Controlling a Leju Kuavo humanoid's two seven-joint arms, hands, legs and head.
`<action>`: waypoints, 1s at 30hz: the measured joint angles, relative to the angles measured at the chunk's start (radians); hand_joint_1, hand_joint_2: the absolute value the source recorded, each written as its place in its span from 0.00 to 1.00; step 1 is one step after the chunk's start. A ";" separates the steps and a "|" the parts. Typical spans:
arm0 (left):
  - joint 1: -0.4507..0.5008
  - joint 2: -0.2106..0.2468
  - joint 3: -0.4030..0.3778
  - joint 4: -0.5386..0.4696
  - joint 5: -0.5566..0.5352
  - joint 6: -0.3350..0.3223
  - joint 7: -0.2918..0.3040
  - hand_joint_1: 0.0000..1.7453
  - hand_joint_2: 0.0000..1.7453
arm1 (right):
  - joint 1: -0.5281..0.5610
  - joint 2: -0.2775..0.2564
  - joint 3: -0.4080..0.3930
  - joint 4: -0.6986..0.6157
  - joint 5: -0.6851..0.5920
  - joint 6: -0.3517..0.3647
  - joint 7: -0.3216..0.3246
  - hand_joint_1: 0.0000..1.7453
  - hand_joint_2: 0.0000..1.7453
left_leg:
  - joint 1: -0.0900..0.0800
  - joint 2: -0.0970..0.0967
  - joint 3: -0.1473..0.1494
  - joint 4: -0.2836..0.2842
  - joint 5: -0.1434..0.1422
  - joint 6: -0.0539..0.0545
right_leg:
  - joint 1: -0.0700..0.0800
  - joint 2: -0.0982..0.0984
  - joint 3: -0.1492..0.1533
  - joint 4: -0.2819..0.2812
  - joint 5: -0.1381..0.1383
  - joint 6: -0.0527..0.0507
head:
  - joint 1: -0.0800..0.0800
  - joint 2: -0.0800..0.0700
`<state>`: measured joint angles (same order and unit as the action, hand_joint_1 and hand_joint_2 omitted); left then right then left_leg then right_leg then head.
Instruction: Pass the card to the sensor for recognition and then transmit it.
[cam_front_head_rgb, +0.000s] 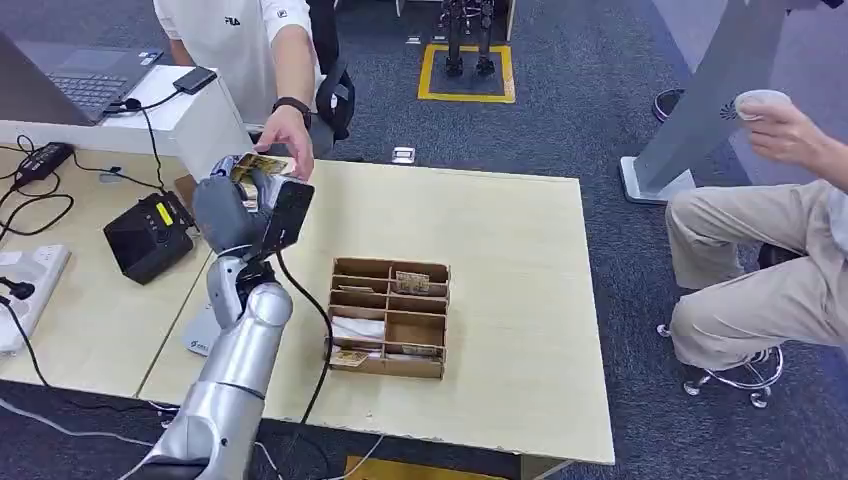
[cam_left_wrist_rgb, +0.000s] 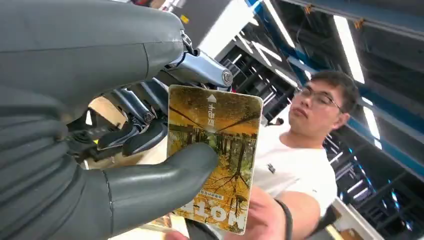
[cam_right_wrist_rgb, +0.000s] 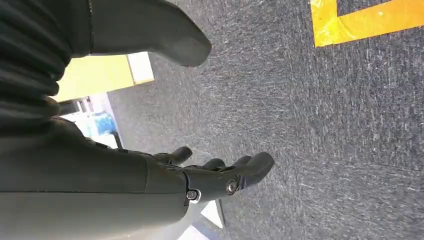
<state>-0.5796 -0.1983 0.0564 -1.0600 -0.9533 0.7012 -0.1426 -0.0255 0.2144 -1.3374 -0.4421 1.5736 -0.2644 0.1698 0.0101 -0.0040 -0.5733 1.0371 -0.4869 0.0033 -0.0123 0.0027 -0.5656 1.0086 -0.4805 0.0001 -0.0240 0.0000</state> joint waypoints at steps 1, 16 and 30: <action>-0.023 0.005 -0.013 0.025 -0.002 0.000 0.016 1.00 1.00 | 0.000 -0.003 0.004 0.005 0.000 -0.001 0.000 0.00 1.00 | 0.000 0.000 0.000 0.000 0.000 0.000 | 0.000 0.000 0.000 0.000 0.000 0.000 | 0.000 0.000; -0.197 0.034 -0.106 0.272 0.002 -0.001 0.073 0.89 1.00 | -0.002 -0.037 0.051 0.066 0.000 -0.018 0.017 0.00 1.00 | 0.000 0.000 0.000 0.000 0.000 0.000 | 0.000 0.001 0.000 0.000 0.000 0.000 | 0.000 0.000; -0.199 0.039 -0.157 0.338 0.007 -0.006 0.075 0.00 1.00 | -0.003 -0.044 0.068 0.080 0.000 -0.018 0.021 0.00 1.00 | 0.000 0.000 -0.001 0.000 0.000 0.000 | 0.000 0.001 -0.001 0.000 0.000 0.000 | 0.000 0.000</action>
<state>-0.7781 -0.1595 -0.1003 -0.7217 -0.9461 0.6950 -0.0671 -0.0280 0.1705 -1.2699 -0.3616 1.5732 -0.2823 0.1907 0.0101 -0.0039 -0.5744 1.0370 -0.4870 0.0034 -0.0123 0.0033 -0.5663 1.0087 -0.4805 0.0001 -0.0240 0.0000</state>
